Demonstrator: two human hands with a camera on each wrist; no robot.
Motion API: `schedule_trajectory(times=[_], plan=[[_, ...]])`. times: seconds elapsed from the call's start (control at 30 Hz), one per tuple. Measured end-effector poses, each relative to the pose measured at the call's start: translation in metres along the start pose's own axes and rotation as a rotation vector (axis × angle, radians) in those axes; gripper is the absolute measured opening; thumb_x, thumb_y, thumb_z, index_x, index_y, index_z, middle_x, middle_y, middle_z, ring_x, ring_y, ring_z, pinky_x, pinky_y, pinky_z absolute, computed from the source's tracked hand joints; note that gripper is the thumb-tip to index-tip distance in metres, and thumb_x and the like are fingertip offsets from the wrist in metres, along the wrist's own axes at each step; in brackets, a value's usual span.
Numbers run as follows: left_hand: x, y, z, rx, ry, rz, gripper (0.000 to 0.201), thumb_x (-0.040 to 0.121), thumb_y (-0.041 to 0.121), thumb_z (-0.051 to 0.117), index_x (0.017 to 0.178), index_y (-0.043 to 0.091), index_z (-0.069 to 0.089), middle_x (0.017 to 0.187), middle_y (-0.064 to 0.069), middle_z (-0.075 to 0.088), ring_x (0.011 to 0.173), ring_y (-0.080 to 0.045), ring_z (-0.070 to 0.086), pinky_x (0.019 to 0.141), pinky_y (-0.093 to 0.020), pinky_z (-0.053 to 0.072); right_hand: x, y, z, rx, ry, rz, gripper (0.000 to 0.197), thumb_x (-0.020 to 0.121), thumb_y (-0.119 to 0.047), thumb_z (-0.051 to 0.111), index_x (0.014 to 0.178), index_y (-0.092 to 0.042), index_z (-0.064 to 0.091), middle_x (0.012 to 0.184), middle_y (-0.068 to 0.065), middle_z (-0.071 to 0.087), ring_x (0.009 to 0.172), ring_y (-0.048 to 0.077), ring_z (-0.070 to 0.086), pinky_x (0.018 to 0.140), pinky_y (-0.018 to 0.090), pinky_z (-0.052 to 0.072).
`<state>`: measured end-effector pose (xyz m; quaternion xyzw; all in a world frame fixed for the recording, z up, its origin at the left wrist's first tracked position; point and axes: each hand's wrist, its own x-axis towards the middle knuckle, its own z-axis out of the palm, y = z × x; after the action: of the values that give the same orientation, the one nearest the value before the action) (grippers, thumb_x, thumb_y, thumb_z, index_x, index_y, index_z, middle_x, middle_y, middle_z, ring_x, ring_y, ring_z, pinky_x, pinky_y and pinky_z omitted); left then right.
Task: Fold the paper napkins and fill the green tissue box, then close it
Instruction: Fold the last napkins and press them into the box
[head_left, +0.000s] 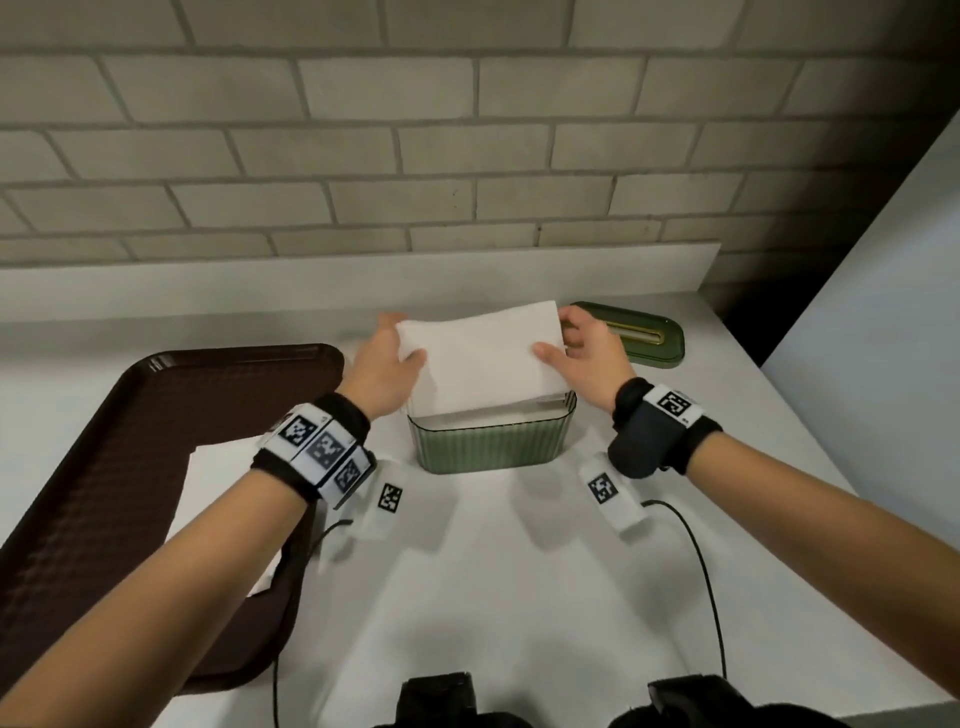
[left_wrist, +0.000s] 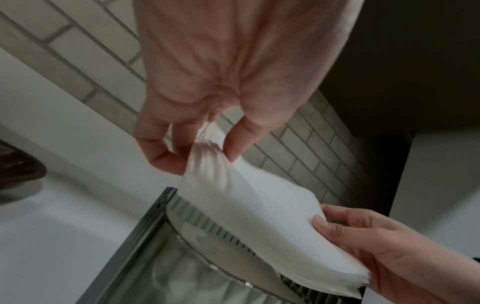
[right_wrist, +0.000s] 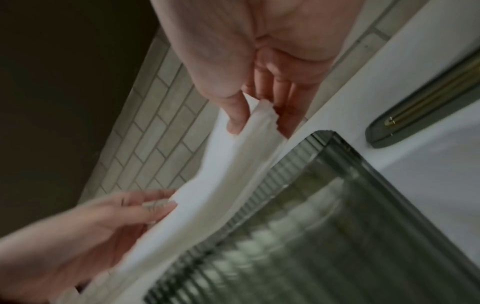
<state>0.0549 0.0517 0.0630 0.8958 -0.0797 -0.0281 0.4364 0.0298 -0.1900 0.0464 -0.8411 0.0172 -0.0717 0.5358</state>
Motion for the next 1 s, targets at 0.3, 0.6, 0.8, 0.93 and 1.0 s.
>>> schedule_trajectory(times=[0.3,0.6,0.8,0.93,1.0], plan=[[0.008,-0.004,0.027,0.335,-0.116,0.103,0.051,0.096,0.005,0.044,0.141,0.009,0.021,0.062,-0.003,0.044,0.057,-0.021,0.046,0.065,-0.032,0.036,0.002,0.009,0.001,-0.389,-0.085,0.030,0.052,0.091,-0.018,0.064,0.134,-0.016,0.035,0.070,-0.006,0.039,0.072,0.015,0.046,0.073,0.026,0.035],[0.010,0.006,-0.012,0.444,-0.070,0.037,0.044,0.079,0.035,0.077,0.108,0.007,0.058,0.089,-0.009,0.060,0.077,-0.025,0.058,0.069,-0.031,0.044,0.008,-0.024,-0.032,-0.675,-0.224,0.017,0.044,0.069,-0.030,0.084,0.105,-0.018,0.062,0.099,0.003,0.060,0.079,0.019,0.061,0.070,0.032,0.050],[0.009,0.007,0.005,0.447,-0.348,-0.074,0.071,0.062,0.032,0.090,0.115,0.002,0.054,0.076,-0.003,0.063,0.076,-0.020,0.071,0.077,-0.030,0.054,0.004,-0.030,-0.018,-0.715,-0.395,0.083,0.068,0.068,-0.025,0.086,0.127,-0.006,0.059,0.117,0.005,0.061,0.097,0.017,0.057,0.079,0.024,0.045],[0.011,0.008,0.015,0.587,-0.281,-0.044,0.070,0.064,0.030,0.089,0.117,0.003,0.052,0.106,-0.010,0.054,0.096,-0.026,0.061,0.079,-0.032,0.050,0.004,-0.028,-0.002,-0.754,-0.424,0.114,0.068,0.069,-0.028,0.086,0.125,-0.001,0.060,0.117,0.010,0.062,0.104,0.024,0.059,0.089,0.033,0.051],[0.012,0.006,0.014,0.615,-0.264,-0.033,0.069,0.065,0.031,0.088,0.118,0.004,0.054,0.106,-0.008,0.053,0.098,-0.026,0.058,0.080,-0.032,0.049,0.004,-0.027,-0.002,-0.750,-0.406,0.124,0.069,0.068,-0.028,0.087,0.125,-0.001,0.059,0.117,0.010,0.061,0.101,0.023,0.059,0.088,0.033,0.052]])
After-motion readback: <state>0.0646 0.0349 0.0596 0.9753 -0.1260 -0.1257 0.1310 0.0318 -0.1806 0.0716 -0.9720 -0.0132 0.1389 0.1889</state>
